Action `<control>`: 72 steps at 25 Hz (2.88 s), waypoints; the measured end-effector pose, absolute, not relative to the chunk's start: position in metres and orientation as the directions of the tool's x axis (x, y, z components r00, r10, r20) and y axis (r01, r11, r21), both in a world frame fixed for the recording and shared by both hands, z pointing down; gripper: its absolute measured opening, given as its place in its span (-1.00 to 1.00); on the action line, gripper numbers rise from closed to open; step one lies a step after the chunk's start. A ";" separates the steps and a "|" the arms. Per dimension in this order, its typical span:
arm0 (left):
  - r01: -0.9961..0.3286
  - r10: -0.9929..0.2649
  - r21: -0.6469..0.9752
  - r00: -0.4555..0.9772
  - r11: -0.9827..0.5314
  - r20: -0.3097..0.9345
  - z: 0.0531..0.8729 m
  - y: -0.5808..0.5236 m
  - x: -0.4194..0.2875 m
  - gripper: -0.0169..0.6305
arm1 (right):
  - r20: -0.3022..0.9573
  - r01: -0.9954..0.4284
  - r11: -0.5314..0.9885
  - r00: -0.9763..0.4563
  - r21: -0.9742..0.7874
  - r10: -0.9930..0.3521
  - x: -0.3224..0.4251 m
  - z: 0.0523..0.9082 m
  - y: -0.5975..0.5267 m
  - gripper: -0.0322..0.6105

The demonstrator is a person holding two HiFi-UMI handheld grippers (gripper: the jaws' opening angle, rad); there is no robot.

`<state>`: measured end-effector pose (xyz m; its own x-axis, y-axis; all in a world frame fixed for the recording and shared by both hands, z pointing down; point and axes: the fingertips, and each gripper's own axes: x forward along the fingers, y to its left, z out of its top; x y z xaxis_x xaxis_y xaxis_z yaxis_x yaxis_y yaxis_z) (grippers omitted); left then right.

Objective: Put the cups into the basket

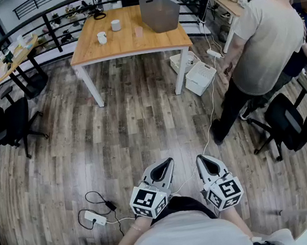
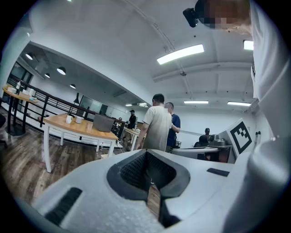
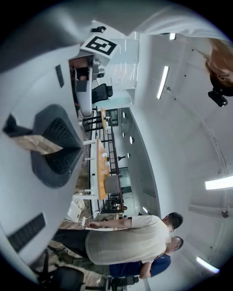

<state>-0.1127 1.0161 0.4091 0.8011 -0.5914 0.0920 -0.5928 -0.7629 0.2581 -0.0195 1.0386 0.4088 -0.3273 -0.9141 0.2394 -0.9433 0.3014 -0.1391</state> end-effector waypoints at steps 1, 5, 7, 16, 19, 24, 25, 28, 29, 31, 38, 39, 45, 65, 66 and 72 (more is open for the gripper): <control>-0.601 -0.601 0.260 0.794 -0.756 0.089 0.409 1.014 -0.109 -0.93 | 0.237 -0.942 0.309 -0.333 -0.133 -0.913 -0.015 0.408 1.036 -0.87; -0.630 -0.630 0.241 0.772 -0.738 0.088 0.410 1.007 -0.094 -0.93 | 0.217 -0.935 0.326 -0.350 -0.142 -0.911 0.004 0.403 1.027 -0.87; -0.648 -0.646 0.231 0.757 -0.726 0.093 0.411 1.004 -0.090 -0.93 | 0.207 -0.929 0.334 -0.362 -0.157 -0.909 0.011 0.403 1.024 -0.87; -0.696 -0.688 0.224 0.715 -0.682 0.125 0.419 1.003 -0.079 -0.93 | 0.153 -0.891 0.401 -0.435 -0.211 -0.887 0.017 0.405 1.020 -0.86; -0.702 -0.691 0.219 0.709 -0.677 0.137 0.422 1.002 -0.077 -0.93 | 0.155 -0.888 0.406 -0.441 -0.214 -0.884 0.018 0.408 1.019 -0.86; -0.709 -0.696 0.215 0.703 -0.672 0.143 0.419 0.999 -0.069 -0.93 | 0.136 -0.888 0.384 -0.425 -0.253 -0.895 0.029 0.406 1.012 -0.86; -0.712 -0.699 0.214 0.700 -0.669 0.144 0.419 0.997 -0.068 -0.93 | 0.126 -0.886 0.382 -0.424 -0.262 -0.897 0.032 0.404 1.010 -0.86; -0.724 -0.709 0.206 0.689 -0.659 0.151 0.418 0.993 -0.066 -0.93 | 0.097 -0.878 0.385 -0.426 -0.285 -0.899 0.037 0.400 1.005 -0.86; -0.727 -0.712 0.205 0.685 -0.655 0.153 0.418 0.992 -0.067 -0.93 | 0.097 -0.877 0.385 -0.426 -0.286 -0.899 0.037 0.400 1.003 -0.86; -0.732 -0.717 0.209 0.680 -0.649 0.152 0.418 0.989 -0.069 -0.93 | 0.109 -0.881 0.384 -0.425 -0.276 -0.899 0.036 0.402 1.000 -0.86; -0.729 -0.714 0.210 0.683 -0.652 0.152 0.416 0.966 -0.057 -0.93 | 0.104 -0.878 0.389 -0.430 -0.279 -0.897 0.042 0.402 0.977 -0.86; -0.727 -0.712 0.209 0.685 -0.654 0.152 0.416 0.962 -0.056 -0.93 | 0.106 -0.880 0.384 -0.426 -0.279 -0.899 0.043 0.404 0.973 -0.86; -0.725 -0.712 0.221 0.686 -0.652 0.149 0.417 0.929 -0.059 -0.93 | 0.089 -0.889 0.380 -0.413 -0.256 -0.906 0.040 0.399 0.942 -0.86; -0.681 -0.673 0.181 0.731 -0.709 0.115 0.389 0.706 -0.059 -0.93 | 0.033 -0.887 0.362 -0.387 -0.286 -0.921 0.037 0.371 0.716 -0.86; -0.683 -0.674 0.182 0.729 -0.707 0.115 0.390 0.696 -0.062 -0.93 | 0.033 -0.887 0.365 -0.390 -0.283 -0.920 0.034 0.371 0.706 -0.86; -0.687 -0.677 0.196 0.725 -0.700 0.123 0.397 0.649 -0.070 -0.93 | 0.060 -0.882 0.372 -0.405 -0.288 -0.913 0.023 0.381 0.659 -0.86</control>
<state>-0.0702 0.6486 0.3971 0.7253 -0.6774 0.1227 -0.6868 -0.6998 0.1964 0.0228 0.6588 0.3814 -0.4045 -0.9126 0.0598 -0.8823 0.3722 -0.2881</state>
